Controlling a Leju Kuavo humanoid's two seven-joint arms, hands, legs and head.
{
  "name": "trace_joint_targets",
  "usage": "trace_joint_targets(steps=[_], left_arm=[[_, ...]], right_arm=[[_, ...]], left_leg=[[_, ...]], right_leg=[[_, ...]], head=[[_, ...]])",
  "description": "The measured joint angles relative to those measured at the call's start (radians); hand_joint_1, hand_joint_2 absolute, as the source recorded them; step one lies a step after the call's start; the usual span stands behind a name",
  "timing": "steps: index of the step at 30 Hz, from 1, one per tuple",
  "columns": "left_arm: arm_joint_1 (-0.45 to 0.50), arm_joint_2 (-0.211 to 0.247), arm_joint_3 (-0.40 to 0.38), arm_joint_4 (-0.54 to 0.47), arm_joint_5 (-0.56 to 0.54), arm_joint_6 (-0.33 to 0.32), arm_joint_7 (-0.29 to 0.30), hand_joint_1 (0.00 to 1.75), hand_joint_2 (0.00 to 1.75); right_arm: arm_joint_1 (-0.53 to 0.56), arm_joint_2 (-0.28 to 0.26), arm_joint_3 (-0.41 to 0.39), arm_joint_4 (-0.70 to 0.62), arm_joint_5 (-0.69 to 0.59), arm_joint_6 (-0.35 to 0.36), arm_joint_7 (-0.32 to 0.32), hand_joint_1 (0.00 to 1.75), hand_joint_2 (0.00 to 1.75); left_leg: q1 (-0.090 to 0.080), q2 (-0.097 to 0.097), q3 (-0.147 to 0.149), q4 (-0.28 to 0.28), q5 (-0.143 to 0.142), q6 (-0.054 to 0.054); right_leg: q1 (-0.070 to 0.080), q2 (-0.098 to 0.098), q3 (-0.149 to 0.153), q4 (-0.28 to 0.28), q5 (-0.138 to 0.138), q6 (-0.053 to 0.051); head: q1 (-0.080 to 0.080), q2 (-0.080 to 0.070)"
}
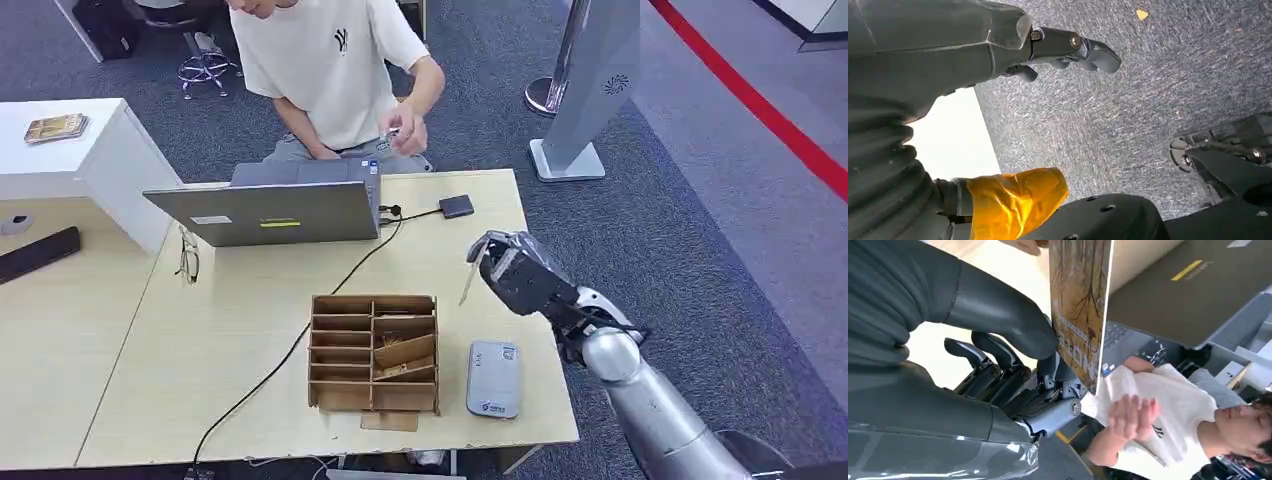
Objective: Pass the card to the sensor for recognition and then transmit it.
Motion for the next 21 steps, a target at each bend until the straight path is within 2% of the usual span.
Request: trace_joint_targets(steps=[8, 21], left_arm=[[-0.012, 0.000, -0.014, 0.000, -0.009, -0.009, 0.012, 0.00, 1.75], [-0.030, 0.000, -0.028, 0.000, -0.024, -0.021, 0.036, 0.00, 1.75]], right_arm=[[-0.142, 0.027, 0.027, 0.110, -0.022, -0.020, 0.035, 1.75, 1.75], [-0.340, 0.125, 0.041, 0.328, 0.022, -0.152, 0.126, 1.75, 1.75]], left_leg=[[0.000, 0.000, 0.000, 0.000, 0.001, 0.000], [0.000, 0.000, 0.000, 0.000, 0.001, 0.000]], right_leg=[[0.000, 0.000, 0.000, 0.000, 0.000, 0.000], [0.000, 0.000, 0.000, 0.000, 0.001, 0.000]], head=[[0.000, 0.000], [0.000, 0.000]])
